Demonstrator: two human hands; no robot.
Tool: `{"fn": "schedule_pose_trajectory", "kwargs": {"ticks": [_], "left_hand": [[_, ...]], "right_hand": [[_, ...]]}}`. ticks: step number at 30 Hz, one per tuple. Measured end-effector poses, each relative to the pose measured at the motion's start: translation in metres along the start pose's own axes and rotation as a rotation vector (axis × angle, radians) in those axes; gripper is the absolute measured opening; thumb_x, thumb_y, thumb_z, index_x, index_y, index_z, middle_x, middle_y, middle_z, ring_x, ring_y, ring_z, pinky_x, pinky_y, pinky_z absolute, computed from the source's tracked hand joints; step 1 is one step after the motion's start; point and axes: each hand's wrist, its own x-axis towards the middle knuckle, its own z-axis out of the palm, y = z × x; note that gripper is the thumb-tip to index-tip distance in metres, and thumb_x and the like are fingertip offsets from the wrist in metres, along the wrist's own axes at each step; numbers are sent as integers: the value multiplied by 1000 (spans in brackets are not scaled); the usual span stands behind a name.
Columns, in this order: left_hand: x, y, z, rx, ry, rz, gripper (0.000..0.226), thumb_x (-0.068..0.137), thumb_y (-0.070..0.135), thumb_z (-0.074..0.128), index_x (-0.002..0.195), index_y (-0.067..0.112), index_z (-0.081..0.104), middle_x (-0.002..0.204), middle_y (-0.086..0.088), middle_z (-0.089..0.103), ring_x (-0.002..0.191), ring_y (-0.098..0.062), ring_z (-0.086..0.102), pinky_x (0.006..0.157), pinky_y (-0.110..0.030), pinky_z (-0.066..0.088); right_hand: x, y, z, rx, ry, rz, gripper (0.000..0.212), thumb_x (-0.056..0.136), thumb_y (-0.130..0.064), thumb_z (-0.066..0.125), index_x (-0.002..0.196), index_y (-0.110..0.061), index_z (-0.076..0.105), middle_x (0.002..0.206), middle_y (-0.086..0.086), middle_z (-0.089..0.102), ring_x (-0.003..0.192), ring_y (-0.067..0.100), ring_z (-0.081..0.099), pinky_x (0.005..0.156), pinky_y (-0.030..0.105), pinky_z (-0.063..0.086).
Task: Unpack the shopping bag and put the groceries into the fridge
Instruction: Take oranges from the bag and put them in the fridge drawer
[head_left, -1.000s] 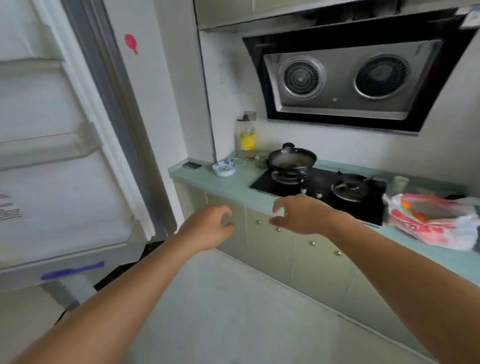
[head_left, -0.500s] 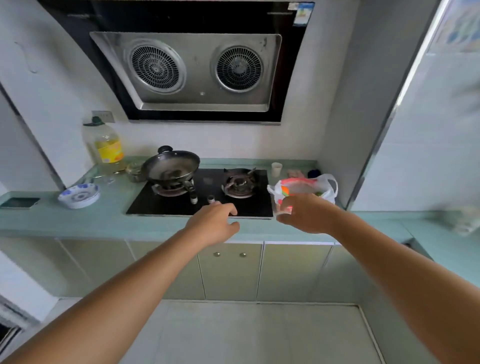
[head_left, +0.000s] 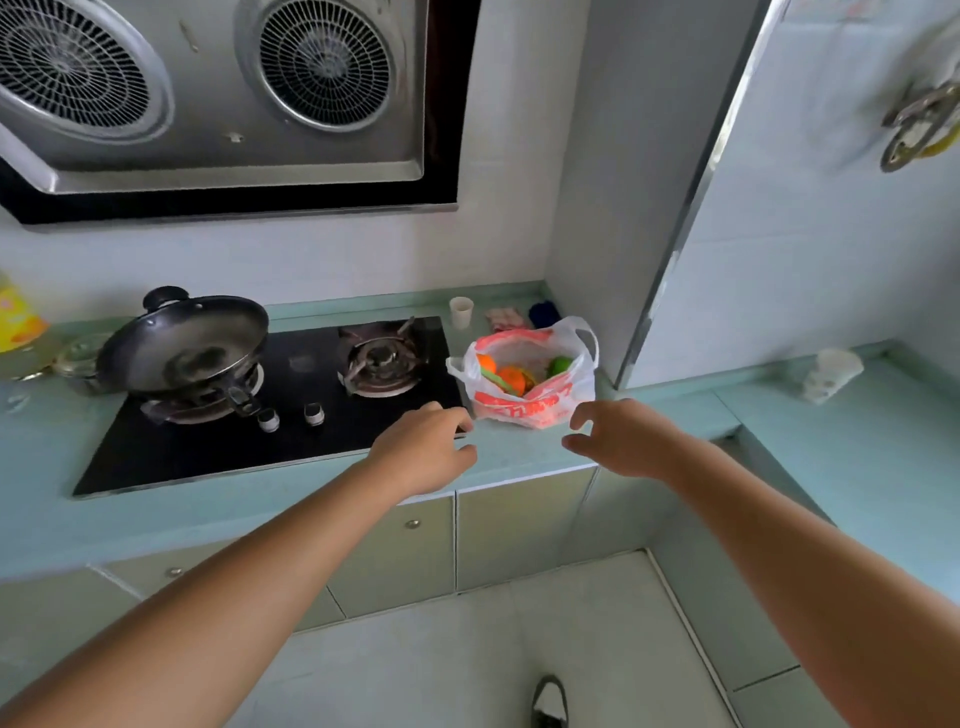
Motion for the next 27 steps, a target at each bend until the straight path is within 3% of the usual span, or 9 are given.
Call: {"fn": "schedule_pose_trajectory", "kwargs": {"ticks": [3,8,13,17,19,23,27], "left_hand": [[36,3,9,-12,-16,13,42,92,42,56,132,31,55,126,3,53,112,-16,58,90,-42,54],[113,6,16,16,-25,0,36,92,40,56,126,27,59,123,2,54,106,-17,59,87,-42,54],[198,10,15,22,8,-51,38,93,39,57,129,29,60,134,-1,54,109,-22,60,88,-40,53],[249,18,26,4,10,-97,39,93,36,57,130,26,59,133,-4,55,112,-24,58,90,-41,52],[271,18,34,-2,-6,-114,37,92,33,58,128,24,60,133,-4,56,113,-23,57,89,-40,52],[297,11,45,-24,-50,-140,37,91,32,58,127,24,61,132,-3,56,116,-22,55,90,-41,52],[323,1,55,-20,-72,-150,37,91,31,59,127,23,61,124,-5,57,116,-24,53,89,-43,52]], "right_hand": [[36,18,0,28,6,0,42,99,-50,53,132,-24,58,98,-2,60,87,17,54,78,29,44],[118,46,0,52,-30,-62,45,99,-49,53,136,-23,56,118,3,69,95,20,61,85,30,49],[202,77,-16,31,-46,-162,41,102,-42,51,131,-14,58,110,9,71,96,25,66,85,35,55],[261,106,-21,40,-77,-192,36,103,-38,48,129,-16,58,108,9,68,99,27,64,89,43,55],[288,117,-20,67,-76,-186,31,101,-36,49,125,-19,59,112,8,67,98,27,64,86,43,56],[327,123,-8,44,-102,-255,32,104,-31,47,134,-21,55,108,5,66,81,17,62,70,29,58],[355,124,7,39,-145,-272,39,103,-30,46,141,-20,50,107,4,62,84,17,61,73,31,57]]}}
